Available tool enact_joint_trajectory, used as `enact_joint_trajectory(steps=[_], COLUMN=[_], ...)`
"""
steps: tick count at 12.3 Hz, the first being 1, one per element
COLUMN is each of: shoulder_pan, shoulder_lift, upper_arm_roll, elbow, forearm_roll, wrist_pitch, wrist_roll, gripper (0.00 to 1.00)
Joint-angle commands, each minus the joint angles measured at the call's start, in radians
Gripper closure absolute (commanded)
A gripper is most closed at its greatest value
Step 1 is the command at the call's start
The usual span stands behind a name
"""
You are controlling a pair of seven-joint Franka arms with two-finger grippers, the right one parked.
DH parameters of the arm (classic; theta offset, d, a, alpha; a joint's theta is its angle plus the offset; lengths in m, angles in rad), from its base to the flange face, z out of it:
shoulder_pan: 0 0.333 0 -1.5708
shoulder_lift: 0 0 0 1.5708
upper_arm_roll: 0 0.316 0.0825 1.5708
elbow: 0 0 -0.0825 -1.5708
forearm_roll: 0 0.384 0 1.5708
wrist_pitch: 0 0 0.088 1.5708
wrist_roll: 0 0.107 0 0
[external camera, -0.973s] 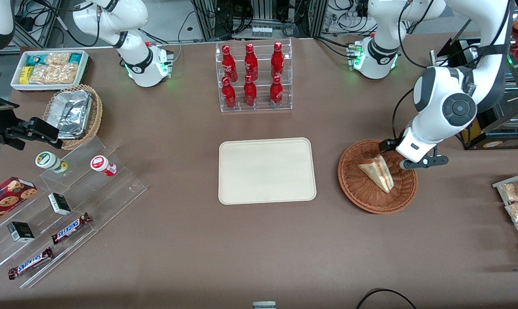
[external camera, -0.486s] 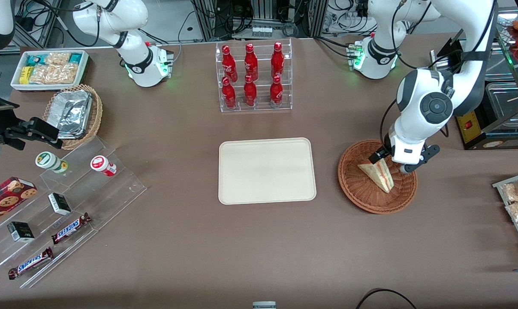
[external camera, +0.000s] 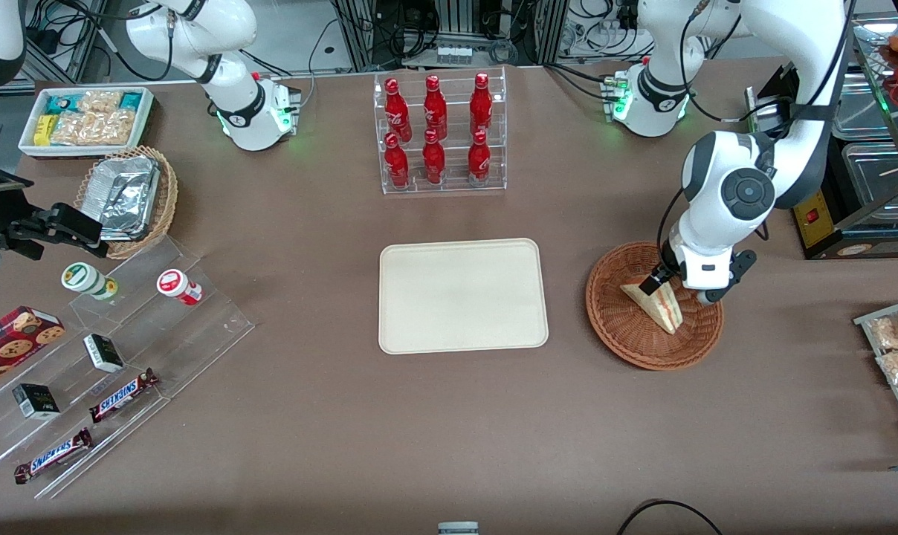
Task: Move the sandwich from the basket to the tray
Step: 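Lower the left gripper and close it on the wrapped sandwich, then lift the sandwich and carry it with the left gripper over the cream tray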
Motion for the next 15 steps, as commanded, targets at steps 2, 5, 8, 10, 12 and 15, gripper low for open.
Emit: enact_joint_trajectory(steps=[2,5,8,10,12,15], shoulder_pan=[0.000,0.000,0.000,0.000,0.000,-0.017], shoulder_lift=[0.052,0.079,0.086,0.081,0.060,0.038], upper_arm_roll=[0.002,0.002,0.002,0.004,0.004,0.001], elbow=[-0.005,-0.005,-0.004,0.000,0.016,0.129], forearm_roll=[-0.020,-0.069,-0.071,-0.069,-0.069,-0.066], wrist_pitch=[0.068,0.087,0.083,0.073,0.047,-0.170], wrist_roll=[-0.019,-0.019,-0.014,0.006,0.061,0.128], gripper=[0.00,0.05,0.84,0.90,0.93,0.93])
